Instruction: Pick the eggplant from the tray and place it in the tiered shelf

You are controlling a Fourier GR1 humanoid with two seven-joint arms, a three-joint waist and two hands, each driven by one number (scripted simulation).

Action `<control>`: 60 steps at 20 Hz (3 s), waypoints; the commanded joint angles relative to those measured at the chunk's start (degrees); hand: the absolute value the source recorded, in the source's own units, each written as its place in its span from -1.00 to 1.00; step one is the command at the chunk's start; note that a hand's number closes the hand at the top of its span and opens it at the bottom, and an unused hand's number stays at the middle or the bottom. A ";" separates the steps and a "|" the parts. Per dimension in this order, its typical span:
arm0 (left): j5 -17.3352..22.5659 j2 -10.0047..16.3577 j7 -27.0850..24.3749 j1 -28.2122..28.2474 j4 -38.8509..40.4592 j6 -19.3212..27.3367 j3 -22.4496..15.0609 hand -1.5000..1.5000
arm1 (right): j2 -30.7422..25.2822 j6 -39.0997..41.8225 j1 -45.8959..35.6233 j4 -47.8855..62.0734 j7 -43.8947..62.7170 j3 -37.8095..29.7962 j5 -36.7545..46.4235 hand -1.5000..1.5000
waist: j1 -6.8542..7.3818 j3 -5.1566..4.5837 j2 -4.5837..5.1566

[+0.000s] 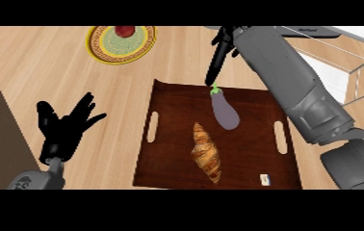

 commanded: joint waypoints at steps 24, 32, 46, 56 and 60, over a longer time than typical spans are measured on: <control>-3.69 -4.02 1.85 0.74 0.56 1.78 1.16 0.00 | 11.02 3.66 -1.66 11.33 4.05 4.46 9.05 -1.00 | -2.01 -0.32 -0.47; -3.34 -2.53 -1.94 4.60 1.80 -2.30 3.56 0.00 | 11.04 2.88 1.77 10.64 2.19 7.16 14.00 -1.00 | -2.25 -0.34 -0.54; -5.35 -4.14 1.26 2.14 1.75 -2.53 4.61 0.00 | 11.05 -2.52 11.88 2.10 -1.68 8.02 19.41 -1.00 | -2.51 -0.31 -0.61; -5.45 -4.74 -0.09 3.27 1.33 -3.75 4.97 0.00 | 10.97 7.66 16.11 0.05 -7.67 8.42 16.99 1.00 | -2.27 -0.31 -0.62; -6.77 -6.78 0.95 2.09 1.52 -1.52 4.04 0.00 | 10.94 3.54 18.07 -4.11 -7.90 9.82 15.40 1.00 | -1.45 -0.30 -0.40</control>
